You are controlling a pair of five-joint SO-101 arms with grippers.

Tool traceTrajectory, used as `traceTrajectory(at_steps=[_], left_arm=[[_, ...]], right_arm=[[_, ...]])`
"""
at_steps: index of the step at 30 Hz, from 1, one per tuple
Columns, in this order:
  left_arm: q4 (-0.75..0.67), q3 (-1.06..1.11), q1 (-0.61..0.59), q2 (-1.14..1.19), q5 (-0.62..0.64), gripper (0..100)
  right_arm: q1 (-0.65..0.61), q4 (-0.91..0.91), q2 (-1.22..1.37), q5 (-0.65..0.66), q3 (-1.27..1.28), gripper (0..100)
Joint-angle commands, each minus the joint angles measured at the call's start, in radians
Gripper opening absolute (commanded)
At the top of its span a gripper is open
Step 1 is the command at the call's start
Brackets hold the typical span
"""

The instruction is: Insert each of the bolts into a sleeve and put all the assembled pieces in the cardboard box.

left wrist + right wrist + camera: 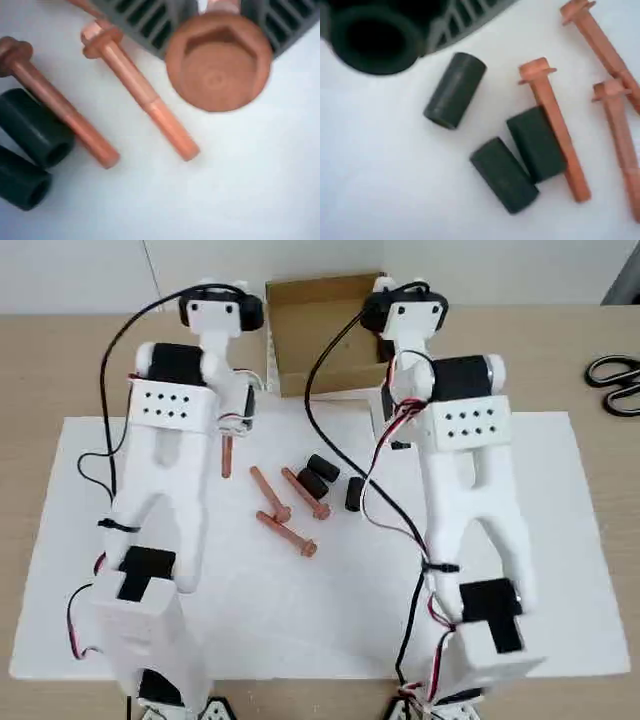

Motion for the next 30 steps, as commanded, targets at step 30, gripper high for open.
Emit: traceTrajectory(at_steps=[30], left_arm=[[-0.046, -0.047, 0.04, -0.272, 0.091, 1]], right_arm=[[-0.114, -0.682, -0.696, 0.101, 0.933, 0.4]])
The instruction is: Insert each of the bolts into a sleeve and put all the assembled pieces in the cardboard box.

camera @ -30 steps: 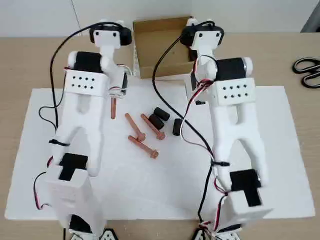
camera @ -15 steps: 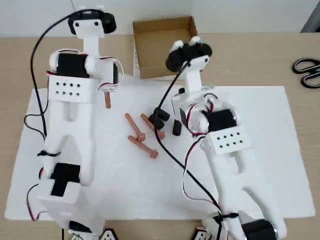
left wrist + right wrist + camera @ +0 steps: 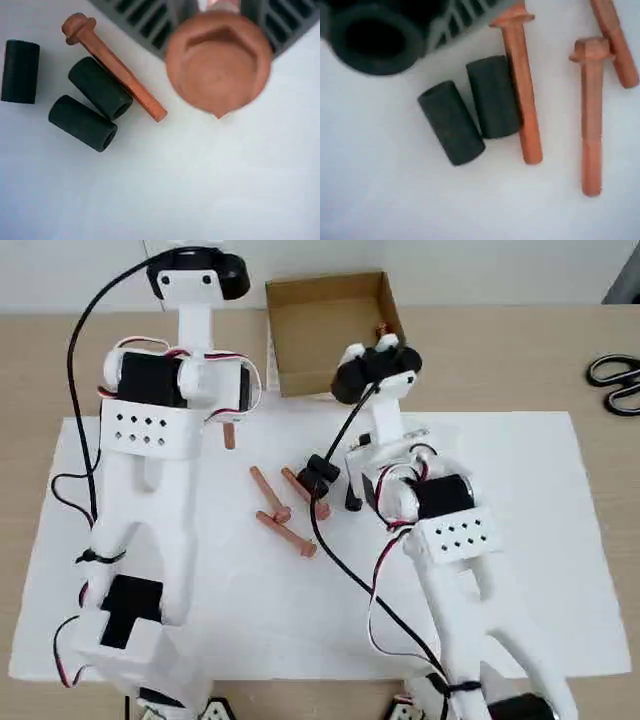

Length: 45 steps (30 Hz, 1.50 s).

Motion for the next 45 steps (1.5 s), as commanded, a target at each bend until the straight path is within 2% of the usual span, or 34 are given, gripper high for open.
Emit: traceTrajectory(at_steps=[1, 5, 9, 13, 16, 19, 27, 31, 37, 45], left_arm=[[-0.018, -0.047, 0.006, -0.061, 0.006, 1], [-0.018, -0.048, 0.012, -0.061, 0.009, 1], [-0.021, -0.05, 0.02, -0.061, 0.066, 1], [-0.021, -0.05, 0.02, -0.061, 0.077, 1], [-0.02, -0.05, 0.02, -0.061, 0.104, 1], [-0.026, -0.05, 0.028, -0.052, 0.176, 1], [-0.026, -0.051, 0.209, -0.061, 0.19, 1], [-0.037, -0.053, 0.272, -0.061, 0.19, 1], [-0.15, -0.051, 0.293, -0.061, 0.23, 1], [-0.153, -0.05, 0.316, -0.061, 0.235, 1]], right_arm=[[-0.013, 0.01, -0.153, 0.034, -0.002, 0.4], [-0.016, -0.079, -0.311, -0.015, 0.092, 0.4], [-0.013, -0.268, -0.467, -0.025, 0.318, 0.5], [-0.028, -0.381, -0.61, -0.028, 0.494, 0.5], [-0.038, -0.397, -0.674, -0.04, 0.575, 0.6], [-0.038, -0.4, -0.723, -0.114, 0.655, 0.7], [-0.039, -0.529, -0.954, -0.129, 0.867, 0.6], [-0.041, -0.538, -1.05, -0.13, 0.982, 0.5], [-0.041, -0.538, -1.148, -0.132, 1.088, 0.5], [-0.117, -0.536, -1.188, -0.143, 1.12, 0.5]])
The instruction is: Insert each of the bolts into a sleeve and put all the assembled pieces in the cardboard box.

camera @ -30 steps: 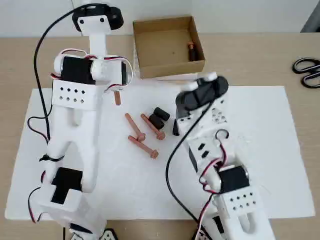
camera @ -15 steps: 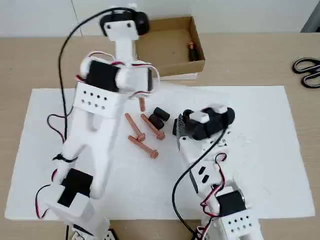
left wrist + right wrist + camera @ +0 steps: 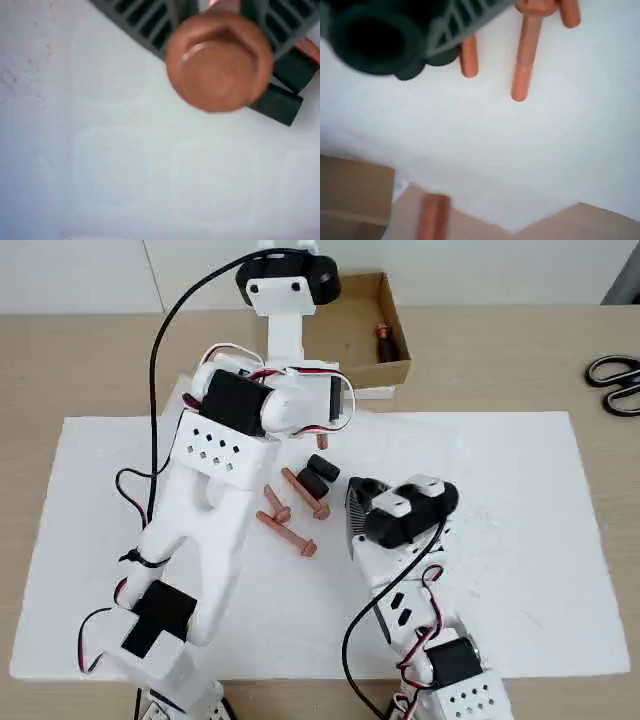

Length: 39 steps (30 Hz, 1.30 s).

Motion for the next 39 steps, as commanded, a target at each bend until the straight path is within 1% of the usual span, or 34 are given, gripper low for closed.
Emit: traceTrajectory(at_steps=[1, 4, 8, 12, 16, 20, 22, 25, 30, 33, 35, 39], left_arm=[[-0.025, -0.047, 0.044, -0.061, 0.005, 1], [-0.025, -0.051, 0.121, -0.063, 0.005, 1], [-0.025, -0.048, 0.186, -0.092, 0.005, 1], [-0.006, -0.045, 0.19, -0.187, 0.005, 1], [0.048, -0.042, 0.19, -0.255, 0.003, 1], [0.058, 0.042, 0.172, -0.296, -0.002, 1], [0.023, 0.124, 0.152, -0.308, 0.002, 1], [-0.074, 0.278, 0.12, -0.35, 0.002, 1], [-0.284, 0.516, 0.121, -0.493, -0.018, 1], [-0.377, 0.63, 0.118, -0.555, -0.029, 1], [-0.4, 0.674, 0.118, -0.577, -0.029, 1], [-0.399, 0.696, 0.121, -0.586, -0.028, 1]], right_arm=[[-0.036, -0.027, -0.024, -0.038, 0.009, 0.5], [-0.039, -0.025, -0.024, -0.094, 0.009, 0.5], [-0.038, 0.024, -0.024, -0.097, 0.009, 0.5], [-0.038, 0.044, -0.024, -0.097, 0.009, 0.5], [-0.038, 0.044, -0.022, -0.097, 0.009, 0.5], [-0.038, 0.044, -0.022, -0.097, 0.009, 0.5], [-0.038, 0.044, -0.022, -0.097, 0.009, 0.5], [-0.038, 0.044, -0.021, -0.097, 0.009, 0.5], [-0.038, 0.044, -0.021, -0.097, 0.009, 0.5], [-0.038, 0.044, -0.021, -0.097, 0.009, 0.5], [-0.038, 0.044, -0.021, -0.097, 0.009, 0.5], [-0.038, 0.044, -0.021, -0.097, 0.009, 0.5]])
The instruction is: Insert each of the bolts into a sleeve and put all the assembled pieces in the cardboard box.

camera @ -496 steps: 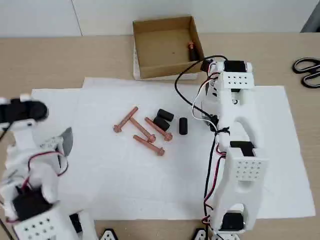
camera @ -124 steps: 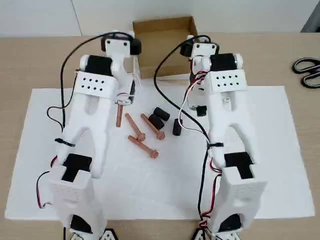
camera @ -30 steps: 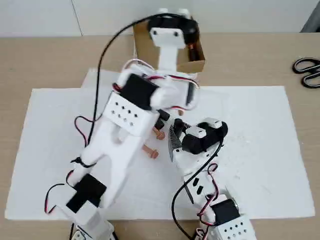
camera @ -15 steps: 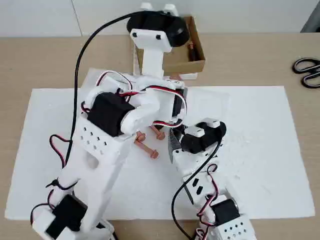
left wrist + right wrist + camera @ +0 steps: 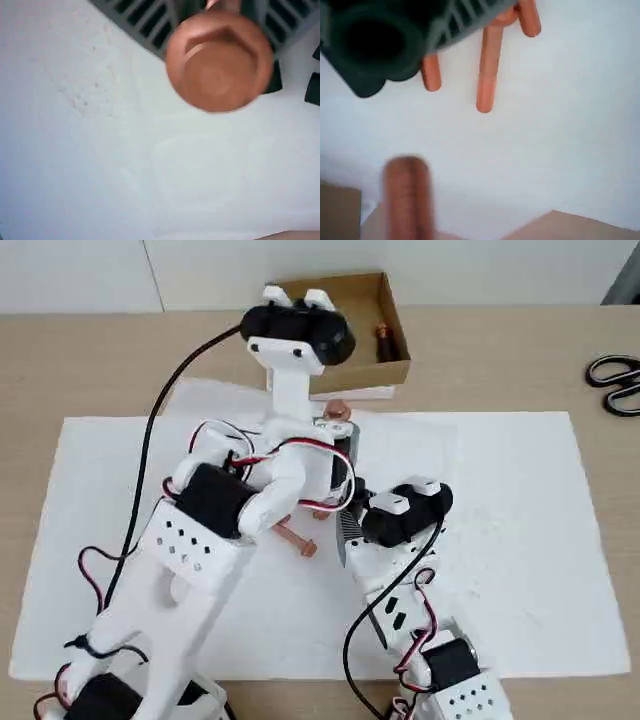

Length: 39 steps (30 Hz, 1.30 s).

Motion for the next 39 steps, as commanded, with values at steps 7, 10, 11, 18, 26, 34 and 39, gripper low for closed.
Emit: traceTrajectory(at_steps=[7, 10, 11, 18, 26, 34, 39], left_arm=[[-0.025, 0.016, 0.002, -0.049, -0.006, 1], [-0.028, 0.041, 0.002, -0.049, -0.005, 1], [-0.028, 0.045, 0.002, -0.049, -0.005, 1], [-0.029, 0.045, 0.049, -0.052, -0.003, 1], [-0.043, 0.045, 0.058, -0.049, -0.003, 1], [-0.066, 0.09, 0.06, -0.051, -0.003, 1], [-0.064, 0.091, 0.06, -0.051, -0.003, 1]], right_arm=[[-0.002, 0.004, -0.021, -0.009, 0.008, 0.5], [-0.002, 0.004, -0.021, -0.009, 0.008, 0.5], [-0.002, 0.004, -0.021, -0.009, 0.008, 0.5], [-0.002, 0.004, -0.021, -0.009, 0.008, 0.5], [-0.007, 0.004, -0.021, -0.009, 0.008, 0.4], [-0.008, 0.004, -0.021, -0.009, 0.008, 0.4], [-0.008, 0.004, -0.021, -0.009, 0.008, 0.4]])
